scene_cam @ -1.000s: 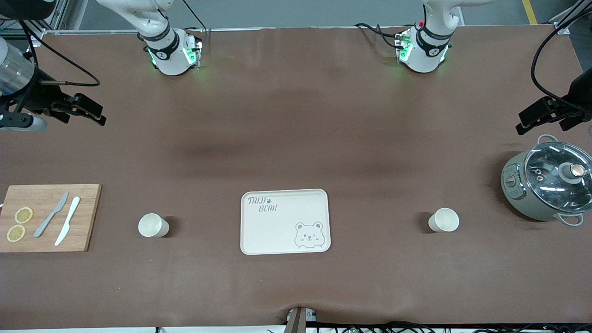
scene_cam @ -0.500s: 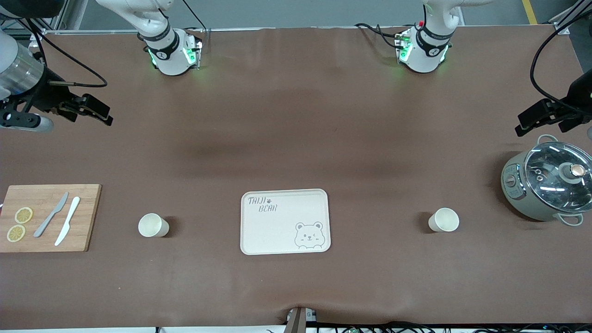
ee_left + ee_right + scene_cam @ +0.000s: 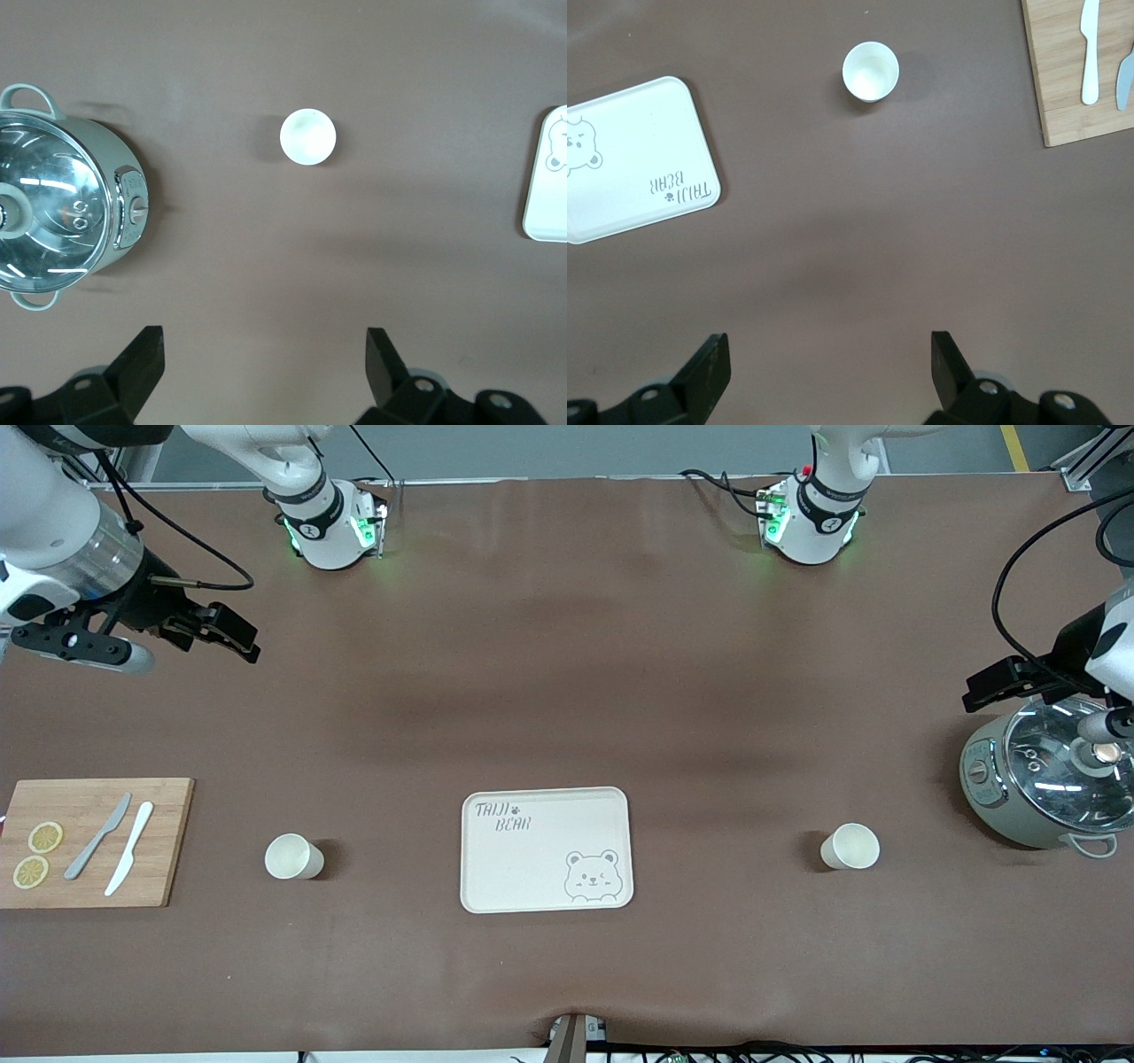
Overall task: Place white IKEA cup upright on tray with both arms
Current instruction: 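Lower the left gripper to one white cup while the right gripper reaches the other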
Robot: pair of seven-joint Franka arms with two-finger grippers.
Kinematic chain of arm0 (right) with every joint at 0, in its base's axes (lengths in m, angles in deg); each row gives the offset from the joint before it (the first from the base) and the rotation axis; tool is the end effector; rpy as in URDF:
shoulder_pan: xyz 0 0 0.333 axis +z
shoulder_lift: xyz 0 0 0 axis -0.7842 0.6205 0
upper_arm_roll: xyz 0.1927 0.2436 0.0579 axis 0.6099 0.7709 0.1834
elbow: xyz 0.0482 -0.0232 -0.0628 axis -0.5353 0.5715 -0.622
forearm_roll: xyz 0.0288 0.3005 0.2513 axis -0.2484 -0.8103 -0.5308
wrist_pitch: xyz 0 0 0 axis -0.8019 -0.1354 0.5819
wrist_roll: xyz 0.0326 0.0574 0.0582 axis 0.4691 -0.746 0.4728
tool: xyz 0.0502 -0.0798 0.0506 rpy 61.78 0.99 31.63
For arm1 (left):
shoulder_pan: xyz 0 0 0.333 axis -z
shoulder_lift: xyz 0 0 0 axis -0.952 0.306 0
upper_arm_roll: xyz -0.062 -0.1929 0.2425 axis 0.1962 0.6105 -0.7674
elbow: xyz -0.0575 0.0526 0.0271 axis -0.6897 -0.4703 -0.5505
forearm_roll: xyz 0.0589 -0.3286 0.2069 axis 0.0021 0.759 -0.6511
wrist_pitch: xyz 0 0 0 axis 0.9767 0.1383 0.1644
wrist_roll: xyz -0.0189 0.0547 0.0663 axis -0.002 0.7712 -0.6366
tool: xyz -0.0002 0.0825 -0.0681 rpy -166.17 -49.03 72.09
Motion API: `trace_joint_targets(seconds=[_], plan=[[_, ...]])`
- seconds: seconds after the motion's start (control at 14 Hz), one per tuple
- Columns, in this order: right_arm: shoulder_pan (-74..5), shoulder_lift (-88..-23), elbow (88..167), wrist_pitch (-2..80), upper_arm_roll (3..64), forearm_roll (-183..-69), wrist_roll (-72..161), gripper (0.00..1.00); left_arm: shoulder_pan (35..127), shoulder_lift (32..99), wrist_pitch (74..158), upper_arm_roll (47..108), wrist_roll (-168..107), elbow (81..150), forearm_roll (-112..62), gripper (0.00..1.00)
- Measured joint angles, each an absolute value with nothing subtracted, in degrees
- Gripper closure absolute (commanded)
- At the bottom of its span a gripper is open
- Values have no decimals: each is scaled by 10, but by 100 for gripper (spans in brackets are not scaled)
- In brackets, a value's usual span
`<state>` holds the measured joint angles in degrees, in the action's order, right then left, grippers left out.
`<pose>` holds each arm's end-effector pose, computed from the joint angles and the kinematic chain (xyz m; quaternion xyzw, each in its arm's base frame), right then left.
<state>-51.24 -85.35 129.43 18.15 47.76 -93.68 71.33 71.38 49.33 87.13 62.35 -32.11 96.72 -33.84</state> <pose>0.5191 0.0927 0.6013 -0.9931 0.1131 0.0078 0.0284 0.6011 -0.0225 0.5991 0.9985 0.0498 -0.0211 0.0040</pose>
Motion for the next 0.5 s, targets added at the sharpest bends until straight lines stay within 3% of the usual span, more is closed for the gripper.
trace_joint_targets(seconds=[0.5], plan=[[-566,-826,1294,231,466,-930,595,0,716,570,935,626,-321,968,-338,0]])
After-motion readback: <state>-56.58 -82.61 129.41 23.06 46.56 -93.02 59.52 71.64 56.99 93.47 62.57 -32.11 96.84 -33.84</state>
